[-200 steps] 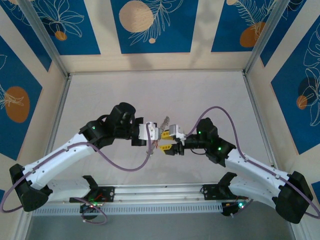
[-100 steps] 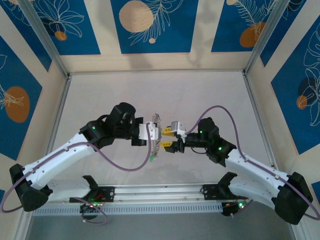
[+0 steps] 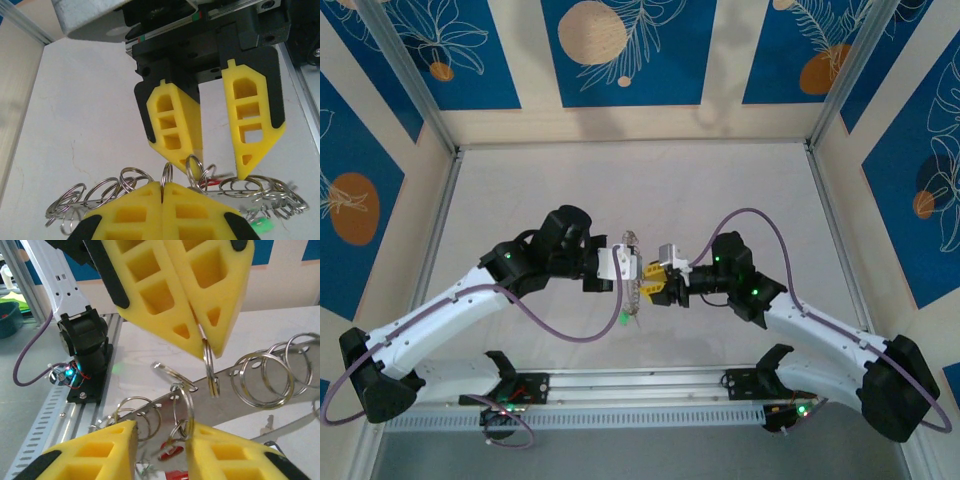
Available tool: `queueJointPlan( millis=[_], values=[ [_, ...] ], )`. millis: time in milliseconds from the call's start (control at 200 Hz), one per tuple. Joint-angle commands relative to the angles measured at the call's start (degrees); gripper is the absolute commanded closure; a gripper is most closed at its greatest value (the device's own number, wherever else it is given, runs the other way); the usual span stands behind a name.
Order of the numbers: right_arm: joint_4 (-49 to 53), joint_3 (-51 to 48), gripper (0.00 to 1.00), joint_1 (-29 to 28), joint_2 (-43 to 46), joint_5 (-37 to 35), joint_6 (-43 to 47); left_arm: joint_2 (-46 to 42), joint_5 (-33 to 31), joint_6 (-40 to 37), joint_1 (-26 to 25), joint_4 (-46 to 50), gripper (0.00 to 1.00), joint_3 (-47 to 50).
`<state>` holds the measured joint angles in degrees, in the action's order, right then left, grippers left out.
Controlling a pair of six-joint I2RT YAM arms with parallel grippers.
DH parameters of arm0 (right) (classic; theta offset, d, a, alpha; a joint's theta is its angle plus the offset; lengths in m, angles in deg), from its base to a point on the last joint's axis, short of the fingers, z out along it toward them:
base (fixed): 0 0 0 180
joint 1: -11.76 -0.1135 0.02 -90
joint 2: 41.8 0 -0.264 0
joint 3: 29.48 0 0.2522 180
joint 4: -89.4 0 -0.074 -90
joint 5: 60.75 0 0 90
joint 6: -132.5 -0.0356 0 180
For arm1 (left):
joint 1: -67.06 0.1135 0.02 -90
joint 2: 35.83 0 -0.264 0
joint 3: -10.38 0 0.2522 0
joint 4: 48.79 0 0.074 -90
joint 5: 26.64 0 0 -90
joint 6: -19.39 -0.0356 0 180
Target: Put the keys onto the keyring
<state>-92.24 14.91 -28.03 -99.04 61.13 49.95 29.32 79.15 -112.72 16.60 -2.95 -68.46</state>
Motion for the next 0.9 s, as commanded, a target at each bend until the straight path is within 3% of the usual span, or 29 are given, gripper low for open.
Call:
queueJointPlan(
  millis=[0,410,695,895],
  values=[
    [-0.85,1.40,0.69,-0.53,0.32,2.29,-0.06,-0.13,0.47,0.76,-0.44,-2.72,1.00,-0.30],
    [1.70,1.82,0.73,-1.23,2.27,2.24,4.42,0.16,-0.54,0.80,-0.49,-2.88,1.00,-0.40],
    [2.66,0.05,0.60,-1.86,7.36,-0.79,7.14,0.07,-0.29,0.72,-0.45,-2.99,1.00,-0.53],
    [0.43,-0.88,0.62,-1.79,8.55,-5.21,6.44,-0.50,1.79,0.45,-0.52,-3.42,1.00,-0.22]
  ],
)
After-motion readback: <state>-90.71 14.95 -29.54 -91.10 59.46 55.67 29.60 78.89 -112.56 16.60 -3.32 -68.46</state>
